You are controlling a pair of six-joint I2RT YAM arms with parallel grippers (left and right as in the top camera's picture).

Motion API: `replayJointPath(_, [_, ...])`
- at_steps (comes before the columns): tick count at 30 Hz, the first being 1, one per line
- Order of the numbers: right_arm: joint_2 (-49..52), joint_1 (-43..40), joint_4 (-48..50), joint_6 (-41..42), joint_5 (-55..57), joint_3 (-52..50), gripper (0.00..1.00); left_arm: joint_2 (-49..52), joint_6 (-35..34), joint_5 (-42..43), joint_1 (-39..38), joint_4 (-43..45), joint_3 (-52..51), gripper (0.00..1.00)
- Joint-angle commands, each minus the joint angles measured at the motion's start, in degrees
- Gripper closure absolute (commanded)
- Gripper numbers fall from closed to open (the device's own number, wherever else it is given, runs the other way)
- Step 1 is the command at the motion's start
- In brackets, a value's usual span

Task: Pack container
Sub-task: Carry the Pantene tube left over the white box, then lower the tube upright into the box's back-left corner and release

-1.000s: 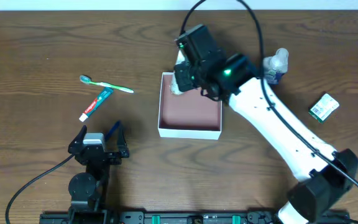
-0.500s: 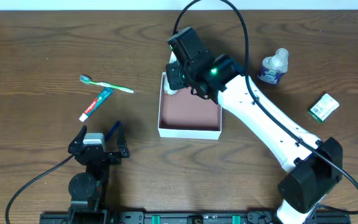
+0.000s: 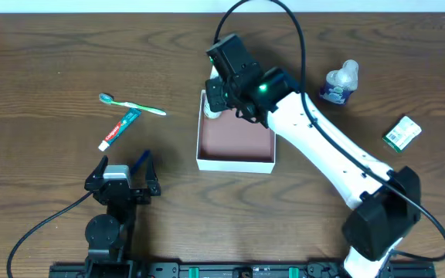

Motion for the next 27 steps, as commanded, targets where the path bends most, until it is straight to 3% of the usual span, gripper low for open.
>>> replayJointPath(1, [0.55,0.26,0.90,1.22,0.81,1.55,0.99,-0.31,0.81,-0.50,0.28,-2.12,-1.20,0.02])
replayJointPath(5, [0.76,0.26,1.33,1.33,0.79,1.55,0.99,-0.31,0.81,-0.50,0.28,-2.12,-1.20,0.02])
replayJointPath(7, [0.76,0.26,1.68,1.31,0.79,1.55,0.88,-0.31,0.81,-0.50,0.28,-2.12,-1.20,0.02])
replayJointPath(10, [0.76,0.26,1.97,1.31,0.55,1.55,0.64,-0.31,0.81,-0.52,0.28,-2.12,-1.20,0.02])
replayJointPath(12, [0.76,0.33,2.10,1.29,0.11,1.55,0.60,-0.31,0.81,-0.50,0.28,-2.12,-1.20,0.02])
replayJointPath(21, [0.76,1.31,2.10,1.33,-0.24,1.57,0.58,-0.31,0.81,-0.50,0.28,-2.12,-1.20,0.02])
replayJointPath(27, [0.76,2.19,2.12,3.52,-0.48,1.57,0.78,-0.31,0.81,-0.50,0.28,-2.12,-1.20,0.02])
